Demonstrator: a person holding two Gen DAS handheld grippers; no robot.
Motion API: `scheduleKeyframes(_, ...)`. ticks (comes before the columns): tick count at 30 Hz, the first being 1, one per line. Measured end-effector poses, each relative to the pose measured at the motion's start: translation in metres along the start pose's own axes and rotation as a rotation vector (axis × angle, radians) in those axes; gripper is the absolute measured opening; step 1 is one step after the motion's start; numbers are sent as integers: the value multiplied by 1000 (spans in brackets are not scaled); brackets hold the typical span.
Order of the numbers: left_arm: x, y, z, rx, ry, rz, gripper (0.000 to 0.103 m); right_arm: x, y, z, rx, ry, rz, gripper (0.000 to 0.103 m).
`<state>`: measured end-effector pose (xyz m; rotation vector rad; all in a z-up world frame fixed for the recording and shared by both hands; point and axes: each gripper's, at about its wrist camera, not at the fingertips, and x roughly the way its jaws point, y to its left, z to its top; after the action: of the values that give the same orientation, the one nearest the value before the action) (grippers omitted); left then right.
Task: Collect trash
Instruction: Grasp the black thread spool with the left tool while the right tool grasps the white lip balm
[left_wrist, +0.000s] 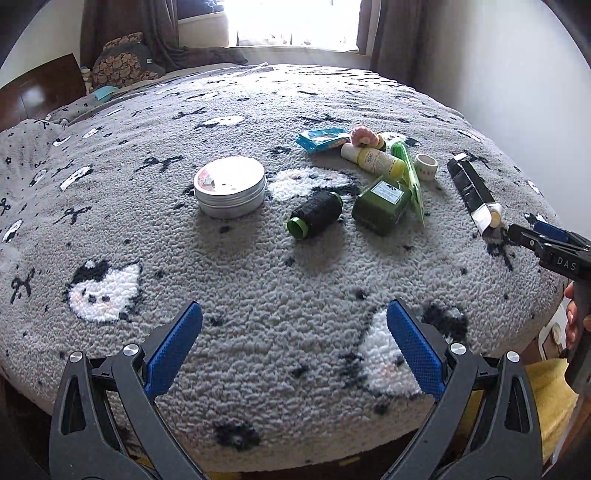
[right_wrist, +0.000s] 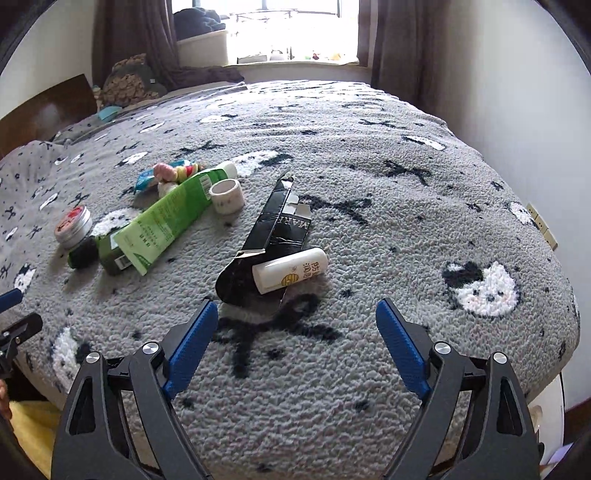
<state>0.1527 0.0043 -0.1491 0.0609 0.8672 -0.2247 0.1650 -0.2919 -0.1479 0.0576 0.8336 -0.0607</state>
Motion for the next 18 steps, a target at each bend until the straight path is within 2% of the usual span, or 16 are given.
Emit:
scheduleKeyframes(6, 19, 0, 13, -4, 12, -5, 95, 30, -6, 10, -16, 33, -6, 87)
scheduleKeyframes(11, 35, -2, 21, -11, 25, -19, 95, 45, -6, 16, -26, 40, 35, 84)
scheduleKeyframes(13, 43, -3, 25, -14, 32, -39, 94, 48, -6, 19, -34, 36, 52, 79)
scheduleKeyframes(15, 50, -4, 29, -13, 31, -50, 94, 50, -4, 22, -41, 34, 76, 63)
scheduleKeyframes(16, 54, -4, 32, -13, 33, -50, 91, 51, -3, 23, -47, 34, 89, 59)
scheduleKeyframes(18, 60, -4, 38, -7, 30, -52, 87, 52, 0, 24, -60, 35, 97, 56)
